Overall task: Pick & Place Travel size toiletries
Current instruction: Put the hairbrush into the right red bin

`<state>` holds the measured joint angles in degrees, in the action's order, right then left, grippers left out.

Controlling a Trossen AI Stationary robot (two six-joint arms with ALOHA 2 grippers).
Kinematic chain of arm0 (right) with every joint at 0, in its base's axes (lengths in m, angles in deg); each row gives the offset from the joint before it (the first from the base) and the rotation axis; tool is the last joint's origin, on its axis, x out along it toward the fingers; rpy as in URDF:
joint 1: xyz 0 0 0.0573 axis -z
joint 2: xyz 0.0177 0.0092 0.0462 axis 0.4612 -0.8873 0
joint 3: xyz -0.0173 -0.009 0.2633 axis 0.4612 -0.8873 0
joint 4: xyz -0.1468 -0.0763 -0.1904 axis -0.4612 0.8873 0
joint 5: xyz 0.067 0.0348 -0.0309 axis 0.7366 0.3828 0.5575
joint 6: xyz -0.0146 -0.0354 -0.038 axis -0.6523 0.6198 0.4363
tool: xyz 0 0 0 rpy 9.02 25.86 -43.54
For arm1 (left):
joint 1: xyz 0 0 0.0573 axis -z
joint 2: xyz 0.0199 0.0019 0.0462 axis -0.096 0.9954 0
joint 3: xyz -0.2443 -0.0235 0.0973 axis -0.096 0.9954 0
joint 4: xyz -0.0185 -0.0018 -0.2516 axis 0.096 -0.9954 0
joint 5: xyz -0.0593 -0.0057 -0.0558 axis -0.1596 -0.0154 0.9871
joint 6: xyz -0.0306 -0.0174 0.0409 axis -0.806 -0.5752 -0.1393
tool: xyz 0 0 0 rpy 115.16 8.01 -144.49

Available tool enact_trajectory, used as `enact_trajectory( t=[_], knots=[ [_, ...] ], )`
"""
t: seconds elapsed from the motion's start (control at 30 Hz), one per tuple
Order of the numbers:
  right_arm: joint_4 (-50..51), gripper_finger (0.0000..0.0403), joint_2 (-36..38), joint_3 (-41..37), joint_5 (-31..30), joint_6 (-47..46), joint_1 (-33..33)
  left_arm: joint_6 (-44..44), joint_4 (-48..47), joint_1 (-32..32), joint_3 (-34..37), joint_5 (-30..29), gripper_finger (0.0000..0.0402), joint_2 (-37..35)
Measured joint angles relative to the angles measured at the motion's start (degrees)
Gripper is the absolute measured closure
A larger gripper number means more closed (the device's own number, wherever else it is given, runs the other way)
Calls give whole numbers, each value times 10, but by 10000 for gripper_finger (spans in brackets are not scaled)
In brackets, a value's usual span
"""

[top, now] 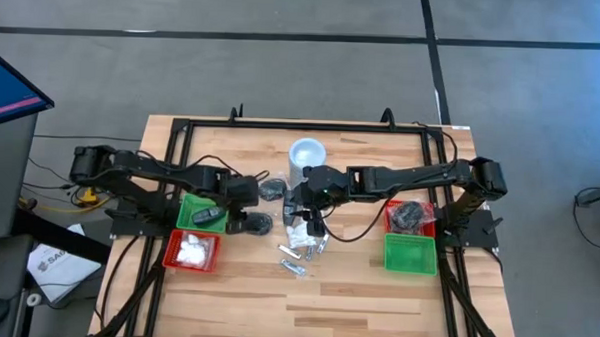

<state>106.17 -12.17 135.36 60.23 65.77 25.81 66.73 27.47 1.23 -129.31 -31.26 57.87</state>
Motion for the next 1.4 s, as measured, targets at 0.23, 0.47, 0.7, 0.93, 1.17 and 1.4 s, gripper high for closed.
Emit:
enact_trajectory(
  t=[0.23,0.47,0.7,0.93,1.17,1.4],
  knots=[
    [0,244,0,0,0,0,0,39,-2,0,0,1,225,73],
    [0,244,0,0,0,0,0,50,-3,0,-3,7,226,104],
    [0,244,0,0,0,0,0,71,-4,5,-2,0,266,105],
    [0,244,0,0,0,9,0,68,-9,5,0,-8,381,100],
    [0,244,0,0,0,10,0,59,-15,5,1,-10,400,75],
    [-1,244,0,0,0,10,0,26,-23,14,-4,-16,401,40]
  ],
)
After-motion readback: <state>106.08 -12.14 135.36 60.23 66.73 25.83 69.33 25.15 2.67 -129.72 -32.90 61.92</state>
